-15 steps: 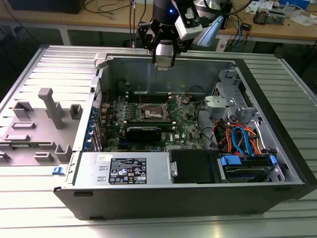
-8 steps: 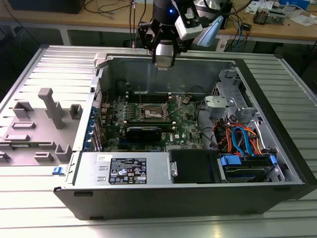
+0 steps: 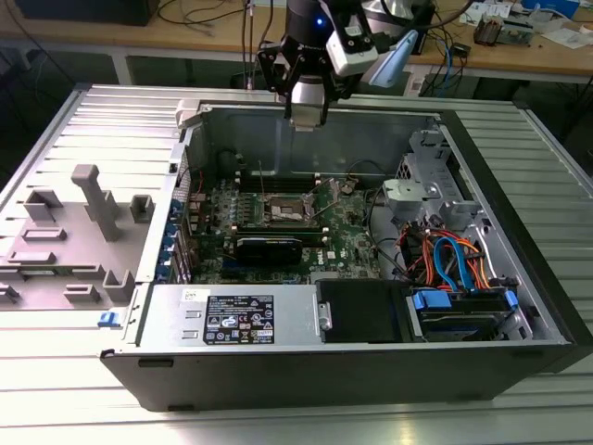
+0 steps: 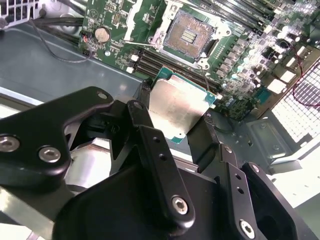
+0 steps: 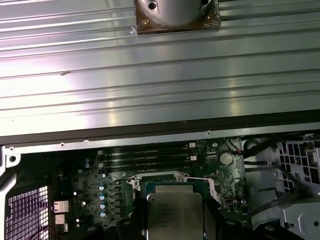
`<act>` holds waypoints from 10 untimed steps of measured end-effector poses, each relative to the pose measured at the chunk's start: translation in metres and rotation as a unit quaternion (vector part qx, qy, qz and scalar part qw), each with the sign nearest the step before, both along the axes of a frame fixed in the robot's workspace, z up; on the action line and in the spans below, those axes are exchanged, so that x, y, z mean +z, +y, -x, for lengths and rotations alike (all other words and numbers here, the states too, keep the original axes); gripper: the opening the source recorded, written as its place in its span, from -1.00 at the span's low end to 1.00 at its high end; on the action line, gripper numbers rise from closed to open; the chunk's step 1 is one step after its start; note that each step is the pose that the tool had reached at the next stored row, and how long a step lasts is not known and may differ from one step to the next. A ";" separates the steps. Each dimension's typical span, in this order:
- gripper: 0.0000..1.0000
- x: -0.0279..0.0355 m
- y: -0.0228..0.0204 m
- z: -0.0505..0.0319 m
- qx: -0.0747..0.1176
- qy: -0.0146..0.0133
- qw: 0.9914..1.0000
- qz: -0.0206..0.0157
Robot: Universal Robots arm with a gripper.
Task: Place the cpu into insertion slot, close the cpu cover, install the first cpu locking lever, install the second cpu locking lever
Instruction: 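Place the cpu into insertion slot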
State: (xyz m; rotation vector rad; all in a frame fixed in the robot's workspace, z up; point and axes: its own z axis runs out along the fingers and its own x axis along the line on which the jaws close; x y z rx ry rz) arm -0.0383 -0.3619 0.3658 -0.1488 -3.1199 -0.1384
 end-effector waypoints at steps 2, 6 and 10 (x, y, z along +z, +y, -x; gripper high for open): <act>0.08 -0.0009 0.0000 0.0000 -0.018 0.000 1.000 0.001; 0.08 -0.0021 0.0000 0.0000 -0.043 0.000 0.999 0.001; 0.08 -0.0024 0.0000 0.0000 -0.052 0.000 0.999 0.001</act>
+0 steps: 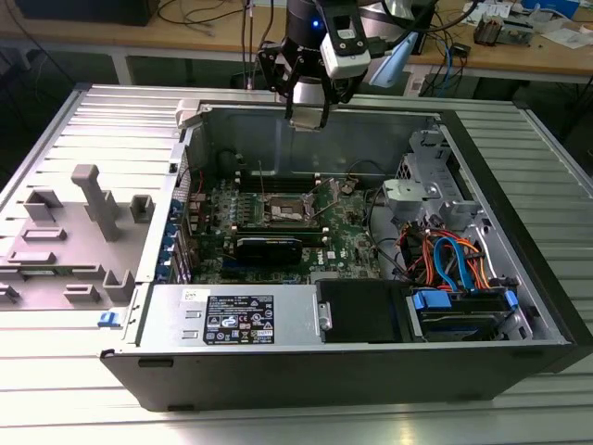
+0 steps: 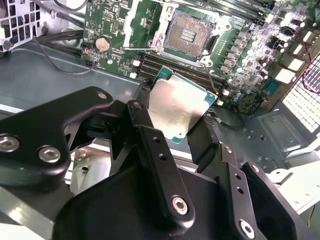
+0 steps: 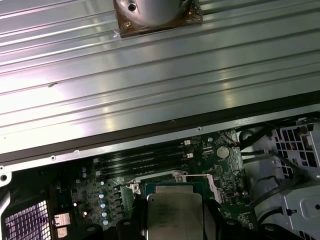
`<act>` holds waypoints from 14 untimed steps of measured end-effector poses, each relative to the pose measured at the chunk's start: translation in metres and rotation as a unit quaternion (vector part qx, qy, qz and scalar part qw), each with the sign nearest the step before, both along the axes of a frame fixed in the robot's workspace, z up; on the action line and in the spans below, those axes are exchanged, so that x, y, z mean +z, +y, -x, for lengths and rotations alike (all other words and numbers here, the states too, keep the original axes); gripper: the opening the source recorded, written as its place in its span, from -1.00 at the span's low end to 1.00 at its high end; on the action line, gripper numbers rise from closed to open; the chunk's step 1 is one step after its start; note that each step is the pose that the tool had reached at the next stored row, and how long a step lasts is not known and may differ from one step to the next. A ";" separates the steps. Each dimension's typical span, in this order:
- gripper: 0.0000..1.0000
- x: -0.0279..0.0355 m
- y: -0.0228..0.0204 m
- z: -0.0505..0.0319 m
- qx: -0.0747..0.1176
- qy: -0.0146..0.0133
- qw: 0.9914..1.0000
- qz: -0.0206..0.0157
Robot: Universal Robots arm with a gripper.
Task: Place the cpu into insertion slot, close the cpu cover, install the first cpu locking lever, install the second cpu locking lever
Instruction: 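Place the cpu into insertion slot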
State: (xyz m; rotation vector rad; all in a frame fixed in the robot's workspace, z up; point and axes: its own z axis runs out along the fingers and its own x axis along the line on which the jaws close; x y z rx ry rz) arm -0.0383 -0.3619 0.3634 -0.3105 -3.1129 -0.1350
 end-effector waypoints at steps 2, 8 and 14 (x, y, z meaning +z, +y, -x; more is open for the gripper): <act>0.08 0.0000 0.0000 0.0000 0.000 0.000 1.000 0.000; 0.08 0.0000 0.0000 0.0000 0.000 0.000 1.000 0.000; 0.08 -0.0004 -0.0002 0.0000 -0.005 0.000 1.000 0.000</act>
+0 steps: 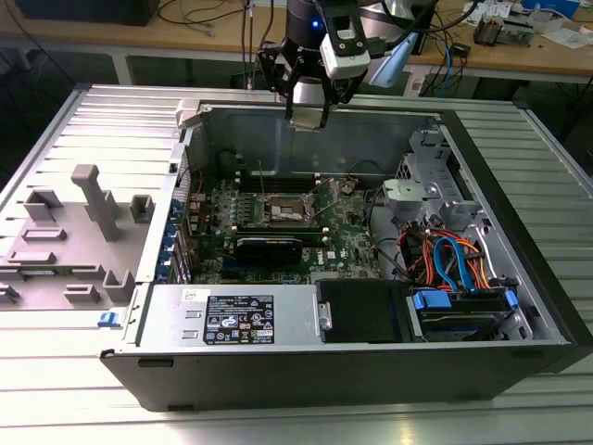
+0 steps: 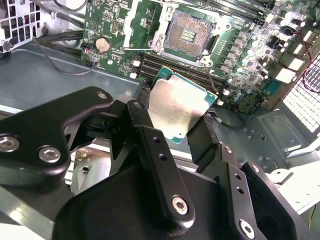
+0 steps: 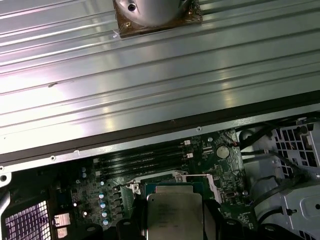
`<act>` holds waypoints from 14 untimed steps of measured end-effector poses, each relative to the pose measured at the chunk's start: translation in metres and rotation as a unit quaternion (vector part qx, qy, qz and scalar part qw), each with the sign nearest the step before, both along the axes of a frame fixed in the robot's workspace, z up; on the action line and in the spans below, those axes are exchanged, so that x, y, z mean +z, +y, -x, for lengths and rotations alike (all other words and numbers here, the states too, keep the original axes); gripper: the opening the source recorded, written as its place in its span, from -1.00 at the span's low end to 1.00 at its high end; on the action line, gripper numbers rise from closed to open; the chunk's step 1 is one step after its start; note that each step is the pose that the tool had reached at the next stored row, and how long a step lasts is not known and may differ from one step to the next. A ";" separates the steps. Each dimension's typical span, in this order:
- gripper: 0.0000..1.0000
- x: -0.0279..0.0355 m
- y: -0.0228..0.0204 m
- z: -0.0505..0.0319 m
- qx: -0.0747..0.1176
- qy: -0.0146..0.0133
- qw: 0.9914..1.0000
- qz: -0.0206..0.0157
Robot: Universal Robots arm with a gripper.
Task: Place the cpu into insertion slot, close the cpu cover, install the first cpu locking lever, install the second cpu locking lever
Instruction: 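Place the cpu into insertion slot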
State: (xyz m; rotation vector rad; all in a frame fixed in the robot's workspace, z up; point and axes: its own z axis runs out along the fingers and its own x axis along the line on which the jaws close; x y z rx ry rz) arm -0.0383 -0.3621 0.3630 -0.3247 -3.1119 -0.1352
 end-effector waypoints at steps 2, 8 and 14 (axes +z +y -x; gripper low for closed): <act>0.08 -0.0011 0.0000 0.0000 -0.019 0.000 1.000 0.000; 0.08 -0.0038 -0.0059 0.0000 -0.041 0.000 0.999 0.000; 0.08 -0.0063 -0.0119 0.0000 -0.059 0.000 0.998 0.001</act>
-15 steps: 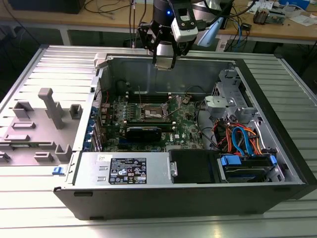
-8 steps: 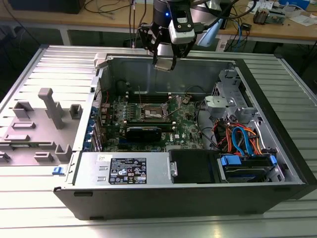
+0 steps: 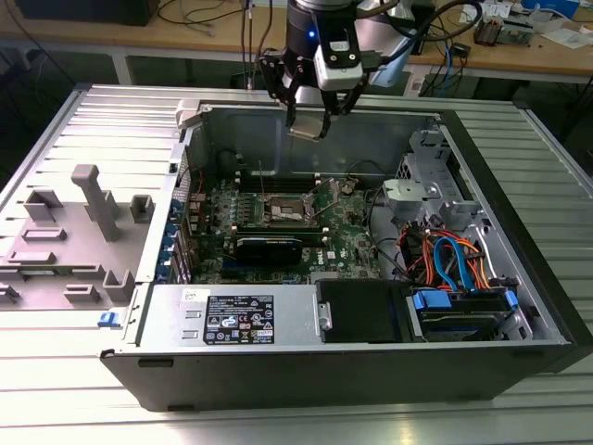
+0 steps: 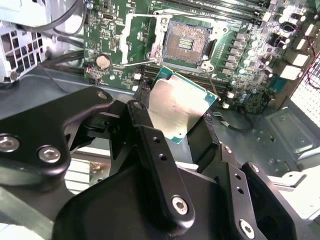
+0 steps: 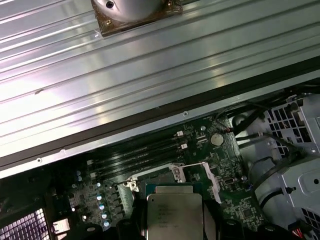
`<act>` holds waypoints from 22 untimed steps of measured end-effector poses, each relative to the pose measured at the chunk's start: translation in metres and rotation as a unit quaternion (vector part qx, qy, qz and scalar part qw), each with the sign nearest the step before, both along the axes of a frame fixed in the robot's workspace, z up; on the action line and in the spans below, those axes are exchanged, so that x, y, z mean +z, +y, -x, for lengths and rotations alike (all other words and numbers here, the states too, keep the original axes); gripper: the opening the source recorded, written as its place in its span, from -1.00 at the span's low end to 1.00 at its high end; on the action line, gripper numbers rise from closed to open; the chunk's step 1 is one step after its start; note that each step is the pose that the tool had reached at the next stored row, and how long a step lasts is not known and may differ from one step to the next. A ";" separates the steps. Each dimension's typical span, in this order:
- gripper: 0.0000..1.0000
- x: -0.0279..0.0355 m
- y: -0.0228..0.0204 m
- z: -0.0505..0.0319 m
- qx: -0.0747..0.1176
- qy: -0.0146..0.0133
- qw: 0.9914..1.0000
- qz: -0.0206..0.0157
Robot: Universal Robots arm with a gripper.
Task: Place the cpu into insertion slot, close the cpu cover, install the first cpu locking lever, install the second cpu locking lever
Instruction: 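Place the cpu into insertion slot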
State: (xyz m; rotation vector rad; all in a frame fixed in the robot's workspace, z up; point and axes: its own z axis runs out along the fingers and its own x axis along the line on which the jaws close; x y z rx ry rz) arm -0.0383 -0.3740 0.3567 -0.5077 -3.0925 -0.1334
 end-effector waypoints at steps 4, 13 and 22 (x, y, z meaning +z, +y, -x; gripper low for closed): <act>0.08 -0.0009 -0.0002 0.0000 -0.020 0.000 1.000 0.000; 0.08 -0.0010 -0.0001 0.0000 -0.021 0.000 1.000 0.000; 0.08 -0.0013 -0.0001 0.0000 -0.037 0.000 0.999 0.001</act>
